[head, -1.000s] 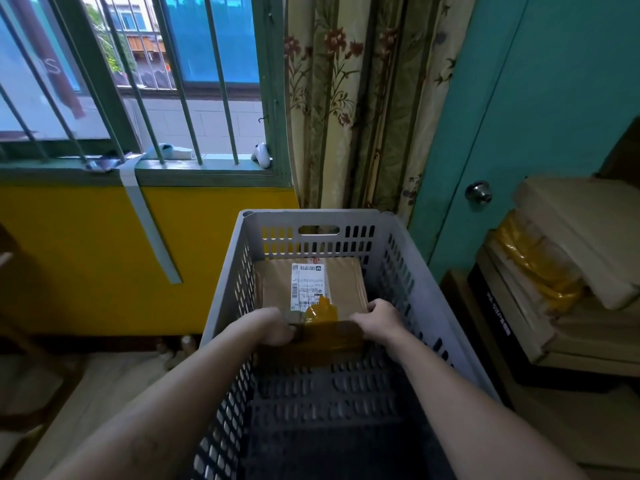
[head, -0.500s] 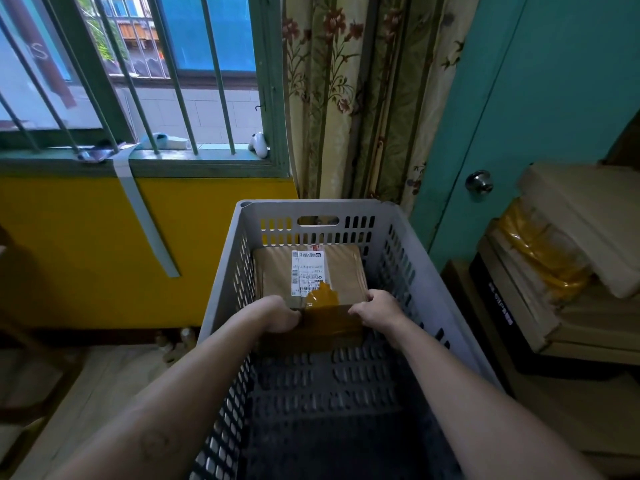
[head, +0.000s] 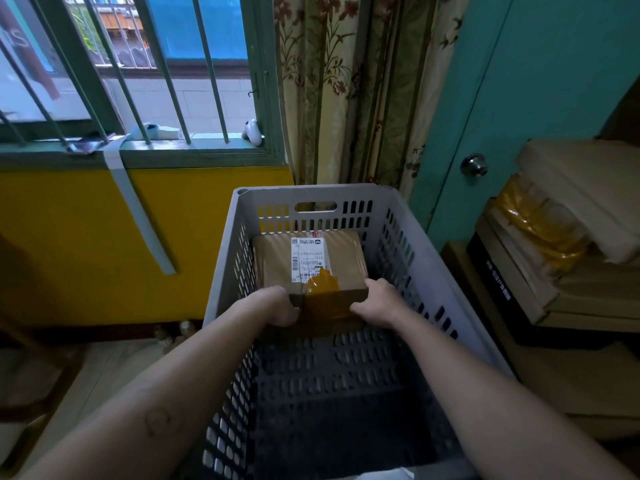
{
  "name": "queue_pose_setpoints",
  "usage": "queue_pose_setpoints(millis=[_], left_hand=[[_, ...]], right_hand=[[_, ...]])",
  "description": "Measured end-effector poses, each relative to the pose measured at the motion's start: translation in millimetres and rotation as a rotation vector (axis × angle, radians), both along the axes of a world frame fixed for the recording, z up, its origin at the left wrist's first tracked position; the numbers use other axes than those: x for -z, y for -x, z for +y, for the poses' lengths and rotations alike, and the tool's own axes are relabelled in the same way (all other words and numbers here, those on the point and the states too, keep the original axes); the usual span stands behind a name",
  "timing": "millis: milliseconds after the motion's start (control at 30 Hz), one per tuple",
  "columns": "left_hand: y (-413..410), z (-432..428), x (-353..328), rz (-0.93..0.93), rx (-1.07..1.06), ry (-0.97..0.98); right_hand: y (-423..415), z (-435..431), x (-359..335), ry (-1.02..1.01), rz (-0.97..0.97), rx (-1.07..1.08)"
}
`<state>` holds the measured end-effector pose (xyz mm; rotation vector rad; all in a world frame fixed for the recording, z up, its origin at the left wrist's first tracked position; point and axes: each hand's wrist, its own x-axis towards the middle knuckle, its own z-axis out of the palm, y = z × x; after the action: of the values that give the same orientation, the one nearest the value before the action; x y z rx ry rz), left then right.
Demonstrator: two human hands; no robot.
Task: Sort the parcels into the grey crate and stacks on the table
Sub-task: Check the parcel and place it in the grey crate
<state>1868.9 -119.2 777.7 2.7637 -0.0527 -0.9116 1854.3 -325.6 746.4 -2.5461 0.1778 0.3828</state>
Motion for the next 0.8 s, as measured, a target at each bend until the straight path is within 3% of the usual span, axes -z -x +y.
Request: queue_pose_setpoints(millis=[267,467,800], left_hand=[[3.9,6.0,-8.8,0.005,0.199,0.047],[19.7,-6.2,-28.3,-0.011,0.208,0.106],[10.8,1.5,-14.3,0.014,0.218,0.032]], right_hand=[[22.6,2.3,7.5,-0.095,0.028,0.073],[28.6,-5.1,5.9,-0.309,0.047,0.163],[24.1,-9.9,4.2,-0.411,0.078,0.209]])
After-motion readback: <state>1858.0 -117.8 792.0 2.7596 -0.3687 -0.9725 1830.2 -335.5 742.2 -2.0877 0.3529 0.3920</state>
